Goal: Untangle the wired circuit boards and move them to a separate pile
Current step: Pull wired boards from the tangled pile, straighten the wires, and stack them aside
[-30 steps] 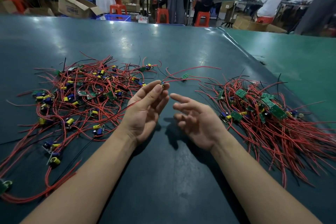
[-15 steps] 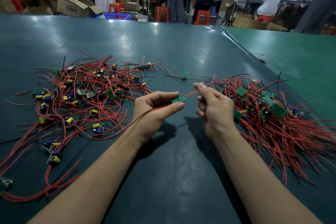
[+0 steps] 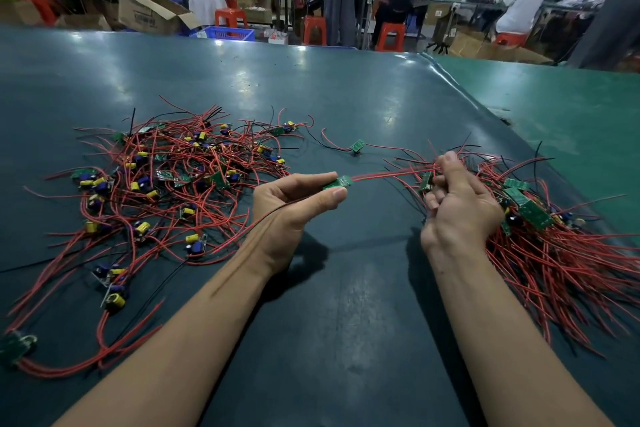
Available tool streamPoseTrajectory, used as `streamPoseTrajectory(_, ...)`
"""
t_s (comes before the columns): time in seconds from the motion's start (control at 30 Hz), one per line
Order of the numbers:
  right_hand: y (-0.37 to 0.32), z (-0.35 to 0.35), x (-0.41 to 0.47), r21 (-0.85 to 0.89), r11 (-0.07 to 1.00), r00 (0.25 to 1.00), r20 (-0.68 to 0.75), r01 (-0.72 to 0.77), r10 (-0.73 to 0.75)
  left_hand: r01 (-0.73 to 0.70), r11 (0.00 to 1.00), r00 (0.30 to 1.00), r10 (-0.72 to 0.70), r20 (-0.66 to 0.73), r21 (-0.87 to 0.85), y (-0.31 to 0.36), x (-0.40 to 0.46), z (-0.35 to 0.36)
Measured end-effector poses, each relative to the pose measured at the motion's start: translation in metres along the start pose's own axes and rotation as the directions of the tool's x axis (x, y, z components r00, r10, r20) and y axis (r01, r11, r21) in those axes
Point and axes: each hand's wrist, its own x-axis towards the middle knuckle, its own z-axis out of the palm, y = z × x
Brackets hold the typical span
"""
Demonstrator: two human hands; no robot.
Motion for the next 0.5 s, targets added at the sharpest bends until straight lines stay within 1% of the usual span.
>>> streamPoseTrajectory(0.07, -0.004, -0.006, 0.008, -0.064, 0.987, 0.986, -0.066, 0.149, -0.153, 0.043, 0.988, 0.995, -0.055, -0.077, -0.150, 0.002, 0.003, -0.004)
streamPoseTrajectory(0.1, -0.005, -0.008, 0.007, -0.145, 0.965, 0.973, -0.048, 0.218, -0.227, 0.067, 0.970, 0.992, -0.091, -0.092, -0.236, 0.002, 0.005, -0.005)
streamPoseTrajectory(0.13, -0.003, -0.009, 0.003, -0.253, 0.928, 0.961, 0.029, 0.273, -0.275, 0.087, 0.951, 0.989, -0.118, -0.090, -0.298, 0.003, 0.005, -0.005)
streamPoseTrajectory(0.17, 0.002, -0.009, -0.005, -0.359, 0.882, 0.950, 0.179, 0.306, -0.257, 0.105, 0.938, 0.987, -0.139, -0.081, -0.330, 0.003, 0.004, -0.004)
streamPoseTrajectory(0.2, 0.008, -0.007, -0.017, -0.439, 0.842, 0.920, 0.361, 0.314, -0.155, 0.124, 0.930, 0.985, -0.156, -0.067, -0.346, 0.003, 0.004, -0.001)
streamPoseTrajectory(0.23, 0.014, -0.005, -0.030, -0.486, 0.818, 0.845, 0.534, 0.308, -0.001, 0.143, 0.925, 0.984, -0.172, -0.052, -0.351, 0.003, 0.003, 0.001)
streamPoseTrajectory(0.27, 0.019, -0.002, -0.041, -0.504, 0.817, 0.742, 0.654, 0.280, 0.149, 0.162, 0.925, 0.982, -0.187, -0.039, -0.343, 0.004, 0.003, 0.003)
streamPoseTrajectory(0.3, 0.025, -0.001, -0.049, -0.516, 0.819, 0.660, 0.710, 0.251, 0.245, 0.177, 0.930, 0.980, -0.196, -0.026, -0.322, 0.004, 0.002, 0.005)
streamPoseTrajectory(0.33, 0.029, -0.001, -0.053, -0.523, 0.819, 0.603, 0.740, 0.235, 0.299, 0.186, 0.940, 0.980, -0.199, -0.018, -0.287, 0.005, 0.001, 0.006)
streamPoseTrajectory(0.37, 0.031, -0.001, -0.054, -0.524, 0.817, 0.578, 0.754, 0.242, 0.312, 0.185, 0.951, 0.981, -0.195, -0.016, -0.247, 0.005, 0.001, 0.006)
streamPoseTrajectory(0.43, 0.031, -0.002, -0.054, -0.486, 0.829, 0.565, 0.780, 0.277, 0.269, 0.163, 0.970, 0.985, -0.169, -0.023, -0.181, 0.004, 0.001, 0.005)
streamPoseTrajectory(0.5, 0.032, -0.004, -0.051, -0.440, 0.852, 0.571, 0.791, 0.285, 0.218, 0.165, 0.978, 0.984, -0.172, -0.042, -0.128, 0.002, 0.002, 0.006)
